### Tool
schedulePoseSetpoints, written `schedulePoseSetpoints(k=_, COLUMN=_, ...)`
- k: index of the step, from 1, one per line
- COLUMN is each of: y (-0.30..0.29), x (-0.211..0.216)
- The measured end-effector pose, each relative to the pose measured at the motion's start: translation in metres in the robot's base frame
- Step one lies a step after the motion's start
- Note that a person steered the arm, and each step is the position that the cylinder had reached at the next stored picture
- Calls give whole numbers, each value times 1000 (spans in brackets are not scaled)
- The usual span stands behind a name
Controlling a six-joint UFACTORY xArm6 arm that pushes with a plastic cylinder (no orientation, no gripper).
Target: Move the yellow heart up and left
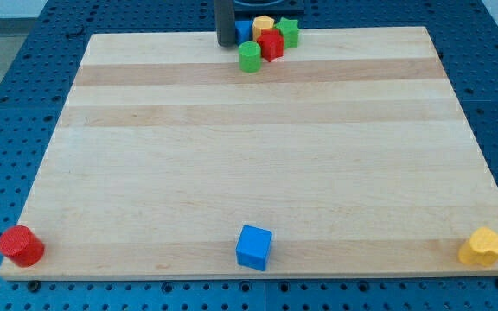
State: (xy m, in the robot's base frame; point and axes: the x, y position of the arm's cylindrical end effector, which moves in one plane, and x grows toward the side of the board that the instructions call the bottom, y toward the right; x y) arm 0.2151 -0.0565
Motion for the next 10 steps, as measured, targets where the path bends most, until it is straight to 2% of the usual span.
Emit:
schedulePoseSetpoints(k=1, y=-26, x=0)
schedulePoseSetpoints(k=2, y=-64, x=20)
schedulePoseSetpoints(k=3, y=-50, x=97)
schedulePoseSetpoints(k=4, y=23, x=184)
schedulePoseSetpoints(k=6, y=173, x=301)
schedulePoseSetpoints(k=7, y=218, x=331)
schedulePoseSetpoints(k=10, y=327, x=346)
